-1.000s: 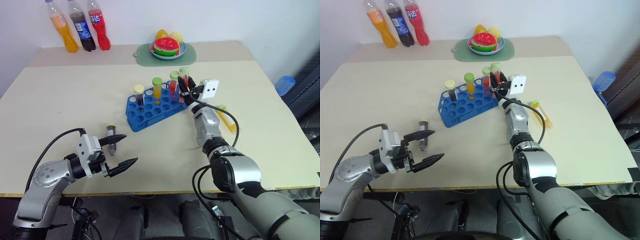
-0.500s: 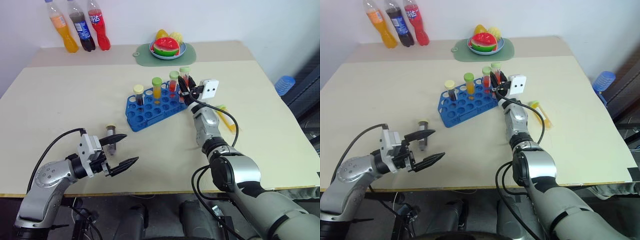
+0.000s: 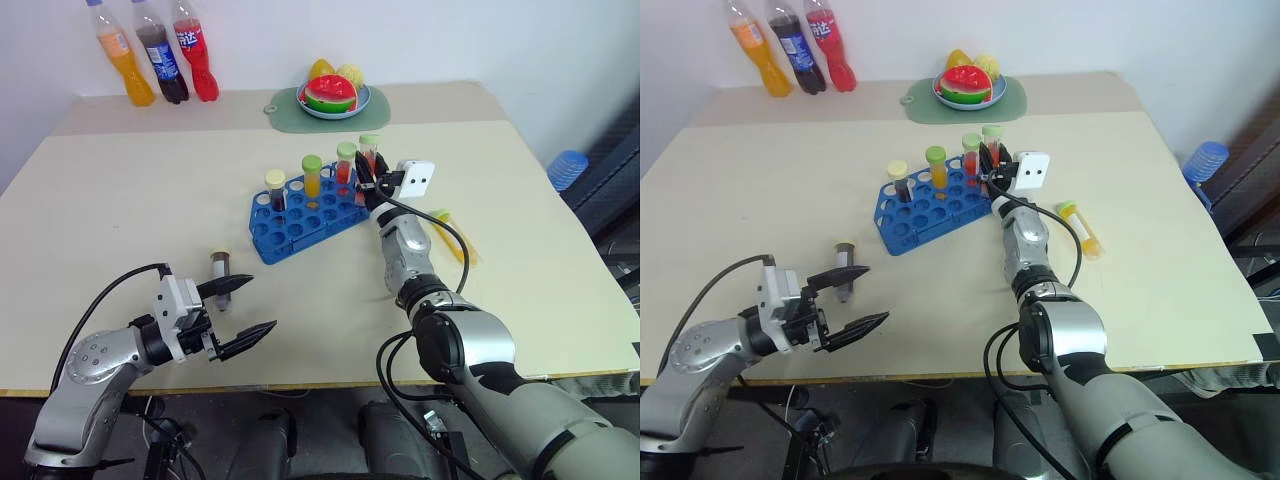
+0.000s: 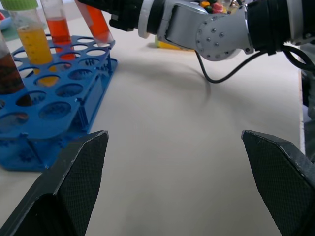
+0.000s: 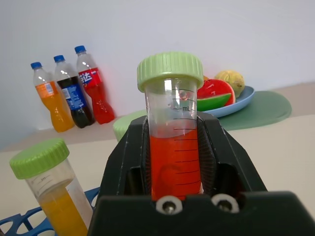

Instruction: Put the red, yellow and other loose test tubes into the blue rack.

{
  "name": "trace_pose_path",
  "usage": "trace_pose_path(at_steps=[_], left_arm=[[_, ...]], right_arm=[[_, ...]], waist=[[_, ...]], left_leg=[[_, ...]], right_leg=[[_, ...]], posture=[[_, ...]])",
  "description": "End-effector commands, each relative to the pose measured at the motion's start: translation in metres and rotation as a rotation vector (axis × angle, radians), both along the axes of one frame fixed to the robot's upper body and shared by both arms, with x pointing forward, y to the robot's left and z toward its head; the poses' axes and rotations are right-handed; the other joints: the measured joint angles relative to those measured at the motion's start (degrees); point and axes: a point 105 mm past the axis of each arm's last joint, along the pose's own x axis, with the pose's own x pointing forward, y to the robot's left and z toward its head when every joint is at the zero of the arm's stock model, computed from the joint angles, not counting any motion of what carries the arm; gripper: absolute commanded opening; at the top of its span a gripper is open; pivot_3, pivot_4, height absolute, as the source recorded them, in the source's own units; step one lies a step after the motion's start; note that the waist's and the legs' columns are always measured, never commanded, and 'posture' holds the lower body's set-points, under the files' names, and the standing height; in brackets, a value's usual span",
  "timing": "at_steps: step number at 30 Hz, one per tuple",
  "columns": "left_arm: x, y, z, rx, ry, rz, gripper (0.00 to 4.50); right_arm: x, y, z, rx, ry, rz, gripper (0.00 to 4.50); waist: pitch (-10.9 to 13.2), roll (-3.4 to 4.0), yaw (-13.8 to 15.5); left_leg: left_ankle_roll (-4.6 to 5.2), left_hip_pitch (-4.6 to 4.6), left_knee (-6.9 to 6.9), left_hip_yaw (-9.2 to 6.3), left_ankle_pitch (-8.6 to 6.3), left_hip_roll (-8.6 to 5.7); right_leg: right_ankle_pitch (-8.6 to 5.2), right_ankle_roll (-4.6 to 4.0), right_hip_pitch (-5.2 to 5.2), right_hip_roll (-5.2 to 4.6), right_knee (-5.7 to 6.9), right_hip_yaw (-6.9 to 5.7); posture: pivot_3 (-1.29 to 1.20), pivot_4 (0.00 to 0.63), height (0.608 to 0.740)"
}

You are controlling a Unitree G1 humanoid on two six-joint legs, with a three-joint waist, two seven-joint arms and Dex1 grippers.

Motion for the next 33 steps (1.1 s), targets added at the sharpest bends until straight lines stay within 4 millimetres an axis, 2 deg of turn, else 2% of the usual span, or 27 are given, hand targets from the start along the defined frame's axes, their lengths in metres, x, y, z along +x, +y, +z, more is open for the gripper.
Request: trace_pose_path(at_steps=[1, 10, 18, 24, 33], left_arm=[[-0.006, 0.002, 0.013, 0.007, -0.041, 0.006, 4.5], [-0.016, 0.008, 0.02, 0.022, -0.031, 0.05, 4.5], [-0.018, 0.009, 0.016, 0.014, -0.027, 0.084, 4.5], [0.01, 0.023, 0.009, -0.1, -0.09, 0.299, 4.5], [0.024, 0.008, 0.001, -0.123, -0.101, 0.27, 4.5]], right_arm=[[0.002, 0.004, 0.0, -0.016, 0.013, -0.01, 0.78], [0.005, -0.002, -0.003, -0.054, 0.033, -0.084, 0.78], [0.002, 0.0, -0.005, -0.068, 0.016, -0.05, 0.78], [-0.012, 0.002, 0.001, -0.11, -0.107, 0.015, 0.78], [-0.027, -0.009, 0.018, -0.174, -0.246, 0.084, 0.78]], waist=[[0.0, 0.0, 0.0], [0.0, 0.0, 0.1], [0.0, 0.0, 0.1], [0.0, -0.02, 0.1], [0.0, 0.0, 0.1]], left_leg=[[0.0, 0.01, 0.0, 0.0, 0.0, 0.0], [0.0, 0.06, 0.0, 0.0, 0.0, 0.0], [0.01, 0.16, -0.02, 0.0, 0.0, -0.01], [0.01, 0.23, -0.04, -0.01, 0.0, -0.01], [0.01, 0.25, -0.05, 0.0, -0.01, 0.0]], right_leg=[[0.0, 0.0, 0.01, 0.0, 0.0, 0.0], [-0.01, -0.01, 0.08, 0.0, -0.01, 0.0], [-0.02, -0.03, 0.2, 0.0, -0.04, 0.0], [-0.02, -0.03, 0.29, 0.0, -0.1, -0.02], [-0.02, -0.03, 0.29, 0.02, -0.09, -0.01]], posture=[[0.0, 0.15, 0.74], [0.0, 0.15, 0.74], [0.0, 0.15, 0.74], [0.0, 0.15, 0.74], [0.0, 0.15, 0.74]])
